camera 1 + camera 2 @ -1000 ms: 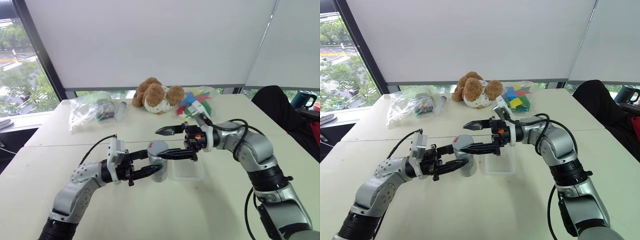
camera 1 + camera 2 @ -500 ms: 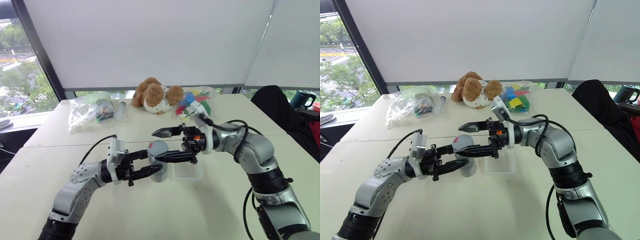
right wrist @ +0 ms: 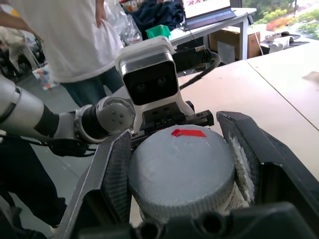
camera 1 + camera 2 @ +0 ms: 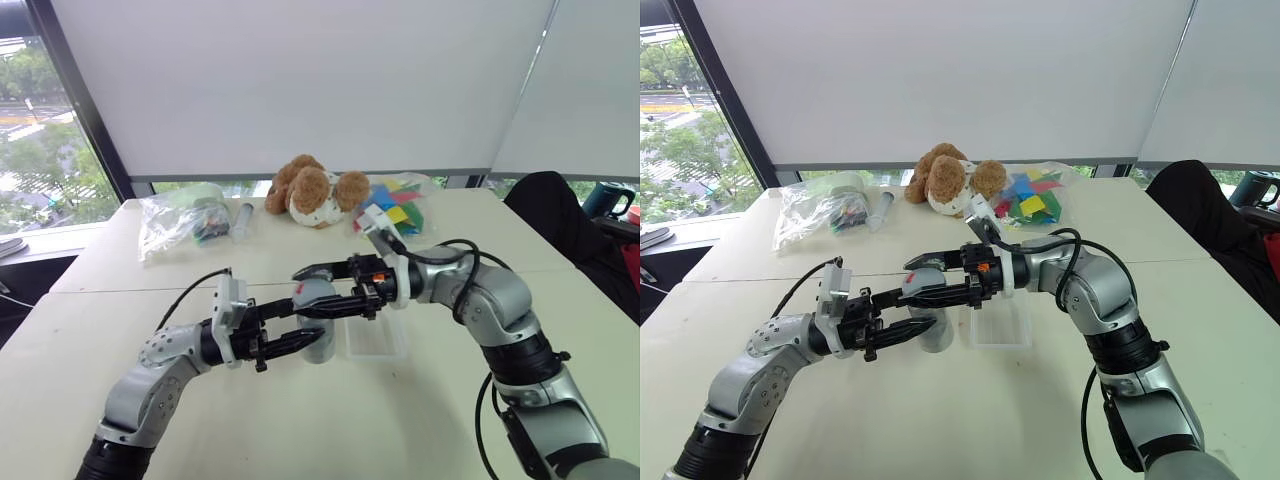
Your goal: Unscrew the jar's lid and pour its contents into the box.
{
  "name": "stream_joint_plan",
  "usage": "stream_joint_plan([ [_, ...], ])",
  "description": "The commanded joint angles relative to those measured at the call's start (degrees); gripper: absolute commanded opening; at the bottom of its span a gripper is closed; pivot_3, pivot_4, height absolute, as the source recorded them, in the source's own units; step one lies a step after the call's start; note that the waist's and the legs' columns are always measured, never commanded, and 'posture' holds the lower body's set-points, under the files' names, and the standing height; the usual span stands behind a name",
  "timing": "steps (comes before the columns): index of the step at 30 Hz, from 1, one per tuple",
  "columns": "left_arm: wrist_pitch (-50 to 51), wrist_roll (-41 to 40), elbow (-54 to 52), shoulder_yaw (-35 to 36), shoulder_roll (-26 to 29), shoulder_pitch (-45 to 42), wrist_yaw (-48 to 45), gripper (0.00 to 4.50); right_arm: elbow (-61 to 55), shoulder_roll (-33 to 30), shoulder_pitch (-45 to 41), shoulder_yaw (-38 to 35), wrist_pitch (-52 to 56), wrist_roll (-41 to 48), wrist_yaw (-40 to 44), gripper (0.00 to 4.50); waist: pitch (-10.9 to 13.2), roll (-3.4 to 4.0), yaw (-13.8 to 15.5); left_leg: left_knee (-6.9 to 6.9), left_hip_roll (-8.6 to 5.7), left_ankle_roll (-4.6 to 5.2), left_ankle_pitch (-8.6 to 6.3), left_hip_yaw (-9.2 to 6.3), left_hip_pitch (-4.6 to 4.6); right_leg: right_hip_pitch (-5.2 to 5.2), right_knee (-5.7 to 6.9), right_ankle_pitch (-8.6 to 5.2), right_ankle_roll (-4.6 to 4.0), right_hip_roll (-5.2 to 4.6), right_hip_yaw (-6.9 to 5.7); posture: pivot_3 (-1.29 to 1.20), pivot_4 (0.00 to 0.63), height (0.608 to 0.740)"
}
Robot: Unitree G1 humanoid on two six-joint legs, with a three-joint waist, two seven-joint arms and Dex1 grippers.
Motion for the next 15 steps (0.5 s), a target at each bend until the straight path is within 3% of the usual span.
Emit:
stream_joint_plan([
  [1,0.2,0.1,-2.0,0.3,0.9,0.6,0.1,2.03,-0.6,3.1,-1.8,-10.4,5.8,13.7,-3.6,2.33,0.0,0.04,0.0,0.0,0.01,0.0,0.0,-0.01,0.0,0.0,0.0,0.0,0.0,0.0,0.0,0.0,0.15,0.74],
  [4,0.5,-0.3,-2.5,0.6,1.2,1.0,0.3,2.03,-0.1,2.8,-1.1,-15.2,10.2,20.2,-7.2,2.33,0.0,0.04,0.1,-0.01,0.02,0.0,0.0,-0.03,0.0,0.01,0.0,0.0,0.0,0.0,0.0,0.0,0.15,0.74],
  [7,0.8,-0.7,-3.1,1.1,1.5,1.4,0.5,2.03,-1.6,0.7,2.0,-18.5,9.6,20.6,-10.0,2.33,0.0,0.04,0.2,-0.01,0.01,0.0,0.0,-0.03,0.0,0.03,-0.01,-0.08,-0.15,-0.02,0.0,0.0,0.15,0.74],
  [15,1.7,-1.7,-2.3,3.9,2.5,1.1,2.4,2.03,2.2,-10.2,21.2,-25.6,-14.2,1.3,-9.1,2.33,0.1,0.08,0.1,0.0,-0.05,0.01,0.0,0.26,-0.04,0.04,-0.08,-0.08,-0.12,-0.02,0.0,0.0,0.15,0.74],
])
